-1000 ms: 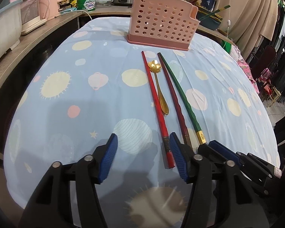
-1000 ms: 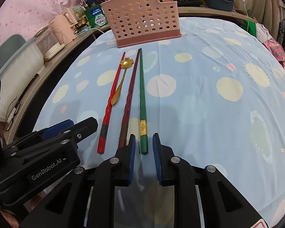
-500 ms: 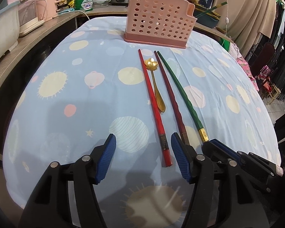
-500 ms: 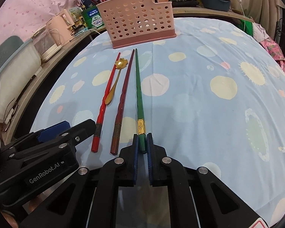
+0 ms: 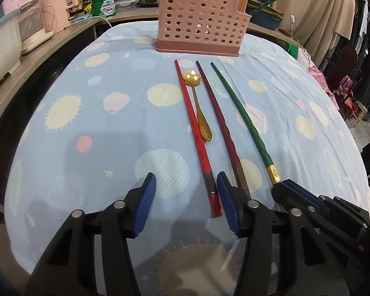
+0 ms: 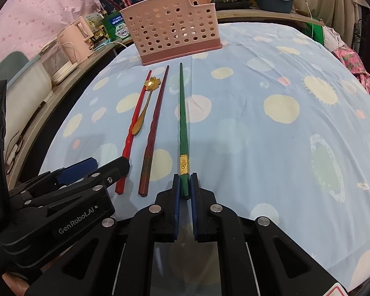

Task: Organize utensils
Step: 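Grasp the red chopstick with the left gripper while the right gripper grasps the green chopstick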

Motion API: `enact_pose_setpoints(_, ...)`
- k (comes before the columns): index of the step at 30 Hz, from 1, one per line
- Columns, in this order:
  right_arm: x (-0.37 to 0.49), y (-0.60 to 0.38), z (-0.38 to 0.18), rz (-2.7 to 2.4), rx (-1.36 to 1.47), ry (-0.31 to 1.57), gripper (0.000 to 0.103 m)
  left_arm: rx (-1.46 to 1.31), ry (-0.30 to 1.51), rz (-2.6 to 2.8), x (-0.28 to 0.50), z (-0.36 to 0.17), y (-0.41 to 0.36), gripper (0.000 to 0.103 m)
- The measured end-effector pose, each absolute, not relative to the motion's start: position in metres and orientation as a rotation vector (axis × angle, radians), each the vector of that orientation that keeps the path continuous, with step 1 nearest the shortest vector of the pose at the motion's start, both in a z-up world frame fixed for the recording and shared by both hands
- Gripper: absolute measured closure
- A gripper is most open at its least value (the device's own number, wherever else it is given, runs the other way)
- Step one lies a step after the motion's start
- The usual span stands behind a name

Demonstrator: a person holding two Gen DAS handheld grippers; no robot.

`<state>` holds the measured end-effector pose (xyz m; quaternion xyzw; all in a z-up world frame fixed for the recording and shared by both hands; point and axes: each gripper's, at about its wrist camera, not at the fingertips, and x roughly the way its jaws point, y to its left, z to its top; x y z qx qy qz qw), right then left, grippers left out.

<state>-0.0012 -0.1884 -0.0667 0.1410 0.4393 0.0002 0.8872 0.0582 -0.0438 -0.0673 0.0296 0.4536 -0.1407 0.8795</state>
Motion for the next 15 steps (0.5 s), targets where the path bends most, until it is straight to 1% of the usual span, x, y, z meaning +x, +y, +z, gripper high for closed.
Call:
enact_pose_setpoints(2, -0.0012, -0.1883, -0.0667, 0.000, 0.293, 0.913, 0.095, 0.071, 0.944, -0.291, 0.0583, -0.0679, -0.0443, 0.060)
enact_pose_setpoints(4, -0.0010, -0.1880, -0.0667, 0.000, 0.291, 0.914, 0.095, 0.072, 0.944, -0.299, 0.0583, -0.0678, -0.0445, 0.068)
enact_pose_setpoints(8, -0.0015, -0.1880, -0.0669, 0.000, 0.291, 0.913, 0.095, 0.064, 0.947, -0.314, 0.0583, -0.0677, -0.0436, 0.079)
enact_pose_setpoints(10, -0.0013, -0.1881, -0.0670, 0.000, 0.292, 0.914, 0.095, 0.057, 0.949, -0.328, 0.0580, -0.0677, -0.0432, 0.089)
enact_pose_setpoints(12, -0.0015, -0.1880, -0.0670, 0.001, 0.292, 0.913, 0.095, 0.052, 0.951, -0.337, 0.0577, -0.0676, -0.0432, 0.094)
enact_pose_setpoints(15, -0.0020, -0.1872, -0.0669, 0.002, 0.292, 0.912, 0.095, 0.042, 0.953, -0.336, 0.0572, -0.0672, -0.0415, 0.095)
